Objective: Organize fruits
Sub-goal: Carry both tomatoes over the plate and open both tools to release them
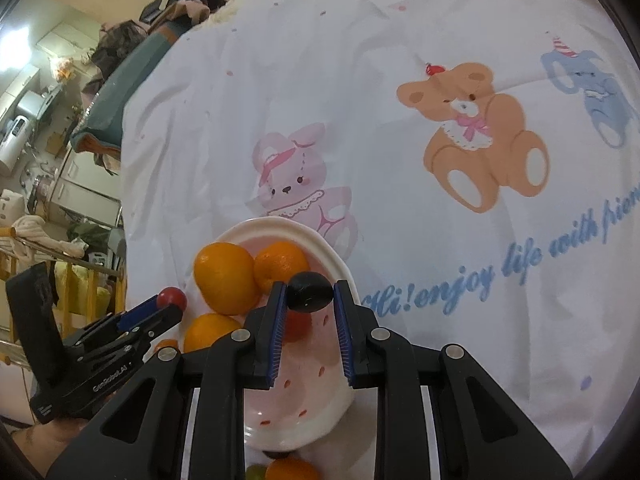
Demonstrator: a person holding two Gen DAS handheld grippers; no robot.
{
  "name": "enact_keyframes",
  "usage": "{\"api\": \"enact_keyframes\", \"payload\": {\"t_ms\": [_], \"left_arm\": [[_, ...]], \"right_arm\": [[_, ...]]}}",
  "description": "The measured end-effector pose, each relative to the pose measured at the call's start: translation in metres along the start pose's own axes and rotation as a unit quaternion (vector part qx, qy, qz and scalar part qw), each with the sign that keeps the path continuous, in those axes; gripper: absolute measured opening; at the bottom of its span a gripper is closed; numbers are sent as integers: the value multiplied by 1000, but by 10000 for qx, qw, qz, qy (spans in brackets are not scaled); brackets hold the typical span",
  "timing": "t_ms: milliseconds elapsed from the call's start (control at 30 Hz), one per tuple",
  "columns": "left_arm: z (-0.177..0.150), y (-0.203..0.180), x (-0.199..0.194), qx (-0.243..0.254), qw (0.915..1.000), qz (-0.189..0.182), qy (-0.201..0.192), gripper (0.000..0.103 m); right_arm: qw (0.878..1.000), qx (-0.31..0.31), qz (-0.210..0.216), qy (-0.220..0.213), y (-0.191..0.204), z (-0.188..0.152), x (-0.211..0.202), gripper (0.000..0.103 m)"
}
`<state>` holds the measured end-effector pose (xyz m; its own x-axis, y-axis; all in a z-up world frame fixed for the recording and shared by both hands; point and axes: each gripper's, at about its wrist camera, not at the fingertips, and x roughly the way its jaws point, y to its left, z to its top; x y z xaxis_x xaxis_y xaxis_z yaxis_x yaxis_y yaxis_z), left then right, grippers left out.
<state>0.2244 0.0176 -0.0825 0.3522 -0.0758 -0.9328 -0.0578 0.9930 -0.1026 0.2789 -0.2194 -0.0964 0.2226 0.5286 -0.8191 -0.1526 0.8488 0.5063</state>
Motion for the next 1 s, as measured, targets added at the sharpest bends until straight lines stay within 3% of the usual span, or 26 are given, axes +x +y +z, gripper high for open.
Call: {"api": "enact_keyframes", "payload": {"t_ms": [300, 600, 667, 700, 733, 800, 900, 1000], "left_arm": [[5, 9, 10, -359, 9990, -155, 201, 29], [6, 6, 12, -338, 9989, -149, 279, 29], [6, 8, 13, -347, 9987, -85, 356, 33], [6, 8, 13, -371, 9986, -65, 382, 45], [6, 9, 12, -395, 9985, -44, 368, 59], [6, 11, 7, -455, 9986, -49, 249, 68], [8, 14, 1, -509, 9985, -47, 180, 68], [8, 21, -4, -645, 9979, 9, 58, 68]], "right_arm": [[9996, -15, -40, 269, 1, -1, 23, 26], [9994, 124, -6, 307, -2, -2, 26, 28], [9992, 171, -2, 353, -4, -2, 26, 28], [9991, 174, -21, 378, -4, -2, 27, 28], [9990, 154, -33, 410, -3, -2, 26, 30], [9990, 86, -4, 441, 1, -2, 25, 46], [9997, -28, 18, 233, 9, 0, 14, 67], [9999, -132, -89, 58, 13, 1, 4, 69]]}}
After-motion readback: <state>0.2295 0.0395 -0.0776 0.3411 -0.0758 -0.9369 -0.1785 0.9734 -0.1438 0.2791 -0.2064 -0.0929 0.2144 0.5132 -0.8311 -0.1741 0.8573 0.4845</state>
